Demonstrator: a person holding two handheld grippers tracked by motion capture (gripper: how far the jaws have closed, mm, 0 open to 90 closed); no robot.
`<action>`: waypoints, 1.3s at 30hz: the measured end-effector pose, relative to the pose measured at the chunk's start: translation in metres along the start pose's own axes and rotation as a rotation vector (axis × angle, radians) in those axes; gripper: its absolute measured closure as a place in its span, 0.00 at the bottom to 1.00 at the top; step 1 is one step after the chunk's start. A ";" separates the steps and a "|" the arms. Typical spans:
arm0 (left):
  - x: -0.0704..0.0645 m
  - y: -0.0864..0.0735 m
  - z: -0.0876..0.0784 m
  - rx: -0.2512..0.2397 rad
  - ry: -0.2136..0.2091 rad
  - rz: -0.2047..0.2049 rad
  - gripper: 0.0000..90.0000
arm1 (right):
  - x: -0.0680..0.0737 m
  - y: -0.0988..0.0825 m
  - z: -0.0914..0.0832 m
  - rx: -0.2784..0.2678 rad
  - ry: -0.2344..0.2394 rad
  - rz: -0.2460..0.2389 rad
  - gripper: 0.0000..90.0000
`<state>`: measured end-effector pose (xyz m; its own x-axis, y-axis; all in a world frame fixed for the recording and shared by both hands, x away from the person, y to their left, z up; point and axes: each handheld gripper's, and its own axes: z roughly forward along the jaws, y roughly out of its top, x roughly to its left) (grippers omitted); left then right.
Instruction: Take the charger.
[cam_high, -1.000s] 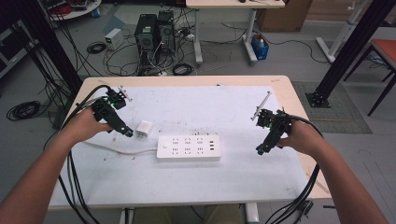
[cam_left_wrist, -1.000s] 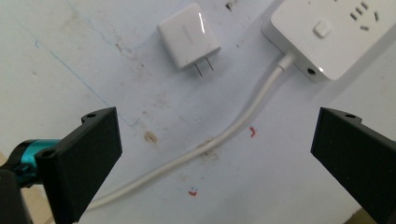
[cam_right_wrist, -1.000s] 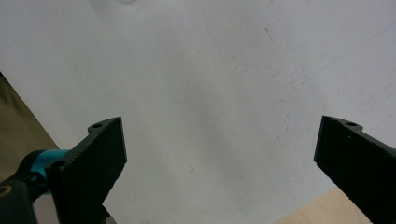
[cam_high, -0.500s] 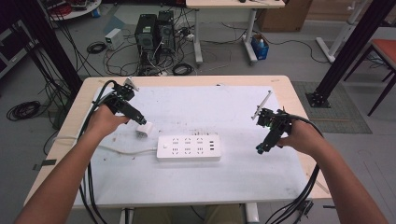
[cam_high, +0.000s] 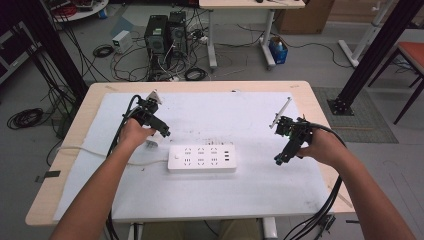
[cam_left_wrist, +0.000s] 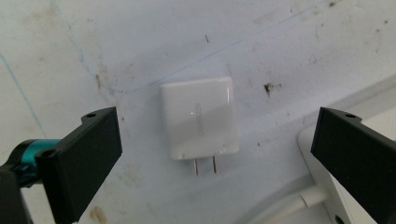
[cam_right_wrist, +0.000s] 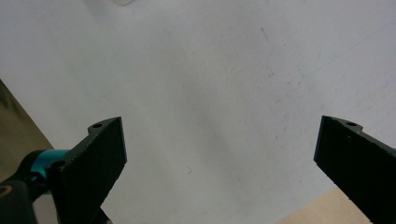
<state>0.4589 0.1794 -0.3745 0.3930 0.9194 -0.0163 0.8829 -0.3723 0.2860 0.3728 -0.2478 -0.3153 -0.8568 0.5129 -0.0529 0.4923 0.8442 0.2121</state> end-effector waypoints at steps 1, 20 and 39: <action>0.000 0.000 0.000 0.000 0.000 0.000 0.02 | 0.000 0.000 0.000 0.000 -0.001 0.003 0.02; 0.015 -0.007 0.038 0.003 0.028 -0.032 0.13 | -0.002 -0.005 0.005 0.001 0.011 0.007 0.02; 0.014 -0.009 0.040 0.012 0.002 0.001 0.32 | -0.002 -0.004 0.006 0.003 0.012 0.007 0.02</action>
<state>0.4672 0.1907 -0.4151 0.3931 0.9194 -0.0142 0.8857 -0.3744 0.2746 0.3732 -0.2516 -0.3220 -0.8551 0.5170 -0.0397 0.4988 0.8411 0.2092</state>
